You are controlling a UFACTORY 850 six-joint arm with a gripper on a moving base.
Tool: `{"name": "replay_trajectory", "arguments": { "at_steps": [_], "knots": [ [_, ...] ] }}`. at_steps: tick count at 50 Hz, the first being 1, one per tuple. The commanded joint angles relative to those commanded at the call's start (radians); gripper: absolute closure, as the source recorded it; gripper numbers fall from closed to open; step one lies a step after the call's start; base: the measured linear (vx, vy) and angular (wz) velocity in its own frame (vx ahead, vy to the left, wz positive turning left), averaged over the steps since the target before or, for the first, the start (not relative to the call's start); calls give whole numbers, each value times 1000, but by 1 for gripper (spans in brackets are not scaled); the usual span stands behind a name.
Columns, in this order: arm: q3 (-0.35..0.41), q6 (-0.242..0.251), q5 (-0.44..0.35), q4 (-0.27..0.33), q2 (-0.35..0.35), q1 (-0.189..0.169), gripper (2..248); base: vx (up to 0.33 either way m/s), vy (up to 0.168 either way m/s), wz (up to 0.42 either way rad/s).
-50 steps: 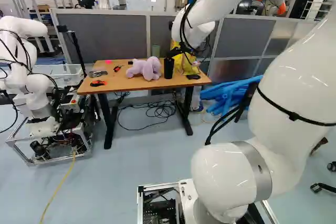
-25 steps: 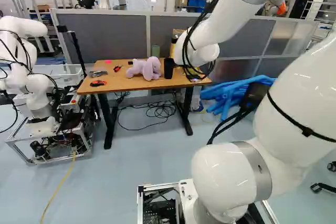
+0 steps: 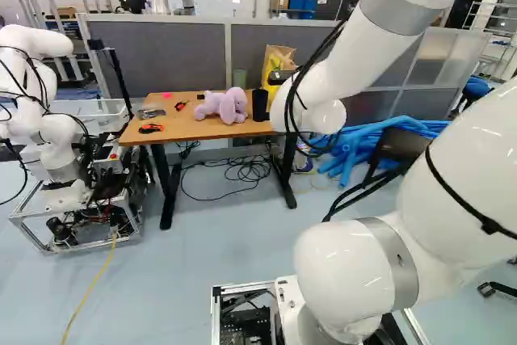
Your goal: Pick up the bag on the ground and place it on the table
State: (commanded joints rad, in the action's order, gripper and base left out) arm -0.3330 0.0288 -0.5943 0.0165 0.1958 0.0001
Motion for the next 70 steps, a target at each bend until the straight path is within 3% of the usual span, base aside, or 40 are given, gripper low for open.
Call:
{"name": "replay_trajectory", "arguments": {
  "at_steps": [35, 70],
  "knots": [
    [183, -21, -208, -12, 62, 0, 3, 0, 0, 0],
    [246, -29, -278, -16, 83, 0, 3, 0, 0, 0]
  ]
}}
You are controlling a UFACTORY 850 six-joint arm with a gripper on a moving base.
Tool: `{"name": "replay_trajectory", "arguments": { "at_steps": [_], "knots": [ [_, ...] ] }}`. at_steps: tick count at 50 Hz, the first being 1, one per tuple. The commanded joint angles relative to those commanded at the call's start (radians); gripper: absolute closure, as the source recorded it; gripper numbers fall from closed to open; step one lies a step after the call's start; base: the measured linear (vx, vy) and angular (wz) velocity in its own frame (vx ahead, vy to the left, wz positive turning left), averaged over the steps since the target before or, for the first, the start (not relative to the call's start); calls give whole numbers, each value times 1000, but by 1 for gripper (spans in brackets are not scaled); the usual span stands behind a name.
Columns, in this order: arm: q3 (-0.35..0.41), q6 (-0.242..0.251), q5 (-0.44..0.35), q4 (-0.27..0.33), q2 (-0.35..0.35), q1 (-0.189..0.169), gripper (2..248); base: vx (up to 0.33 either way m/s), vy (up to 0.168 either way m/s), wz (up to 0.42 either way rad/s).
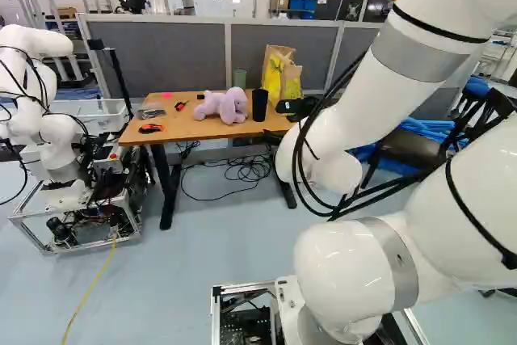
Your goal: Pick up the bag on the ground and place it on the table
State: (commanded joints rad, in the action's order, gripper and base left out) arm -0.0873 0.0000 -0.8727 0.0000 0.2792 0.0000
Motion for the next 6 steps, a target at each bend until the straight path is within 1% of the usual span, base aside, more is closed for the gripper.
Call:
{"name": "replay_trajectory", "arguments": {
  "at_steps": [6],
  "knots": [
    [0, 0, 0, 0, 0, 0, 3, 0, 0, 0]
  ]
}}
